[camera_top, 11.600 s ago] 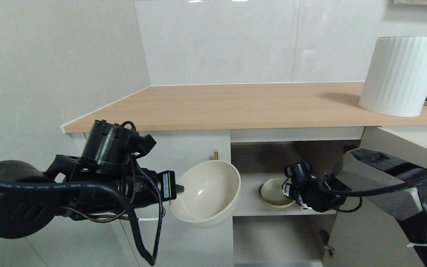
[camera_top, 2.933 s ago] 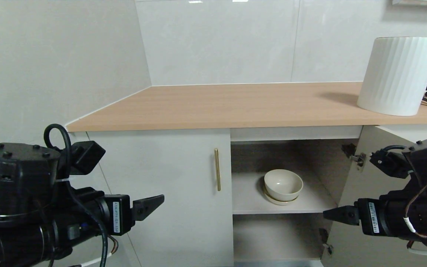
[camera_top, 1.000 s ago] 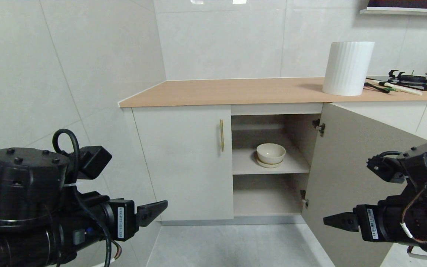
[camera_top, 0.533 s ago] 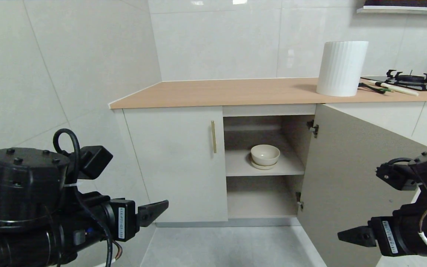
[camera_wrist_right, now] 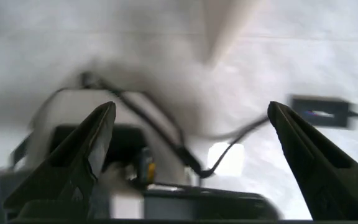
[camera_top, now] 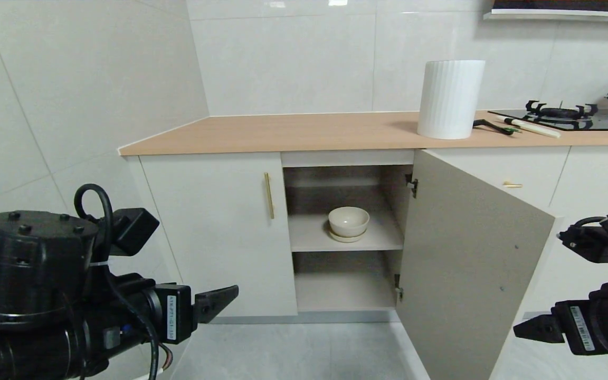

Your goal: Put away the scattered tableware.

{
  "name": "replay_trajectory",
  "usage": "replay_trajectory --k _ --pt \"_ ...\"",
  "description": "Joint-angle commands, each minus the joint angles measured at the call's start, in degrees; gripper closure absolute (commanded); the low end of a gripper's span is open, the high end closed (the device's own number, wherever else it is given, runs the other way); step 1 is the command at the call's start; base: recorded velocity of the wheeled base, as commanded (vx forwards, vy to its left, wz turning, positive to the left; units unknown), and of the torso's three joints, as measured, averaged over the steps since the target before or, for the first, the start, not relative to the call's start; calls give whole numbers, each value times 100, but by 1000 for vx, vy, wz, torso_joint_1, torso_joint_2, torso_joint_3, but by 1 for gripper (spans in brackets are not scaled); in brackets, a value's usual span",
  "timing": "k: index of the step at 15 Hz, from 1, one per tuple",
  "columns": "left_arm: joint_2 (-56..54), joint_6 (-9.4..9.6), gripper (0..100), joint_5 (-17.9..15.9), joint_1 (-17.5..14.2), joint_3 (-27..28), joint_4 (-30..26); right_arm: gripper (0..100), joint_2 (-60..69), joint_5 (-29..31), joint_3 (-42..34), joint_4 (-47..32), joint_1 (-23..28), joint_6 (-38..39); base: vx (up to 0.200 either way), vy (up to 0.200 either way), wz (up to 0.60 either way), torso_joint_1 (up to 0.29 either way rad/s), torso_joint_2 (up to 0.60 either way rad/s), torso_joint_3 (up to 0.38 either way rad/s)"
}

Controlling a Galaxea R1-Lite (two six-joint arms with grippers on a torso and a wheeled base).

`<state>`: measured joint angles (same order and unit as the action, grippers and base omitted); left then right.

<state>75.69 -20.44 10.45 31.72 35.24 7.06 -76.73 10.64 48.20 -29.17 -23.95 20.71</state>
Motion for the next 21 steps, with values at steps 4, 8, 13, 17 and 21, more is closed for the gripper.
replay_trajectory --k 4,8,13,17,21 --pt "16 -3 0 1 1 -9 -11 0 -158 509 234 -80 1640 -603 0 0 0 0 0 0" --pt "16 -3 0 -8 -8 -26 -3 0 -738 984 374 597 2457 -551 0 0 0 0 0 0" --pt "51 -21 0 -16 -8 -17 24 0 -1512 1001 234 2030 2712 -225 0 0 0 0 0 0" --pt "42 -12 0 -16 -8 -17 24 0 -2022 957 225 2390 2668 3 0 0 0 0 0 0" --pt "33 -12 0 -16 -8 -26 24 0 -2180 650 207 2451 2343 311 0 0 0 0 0 0"
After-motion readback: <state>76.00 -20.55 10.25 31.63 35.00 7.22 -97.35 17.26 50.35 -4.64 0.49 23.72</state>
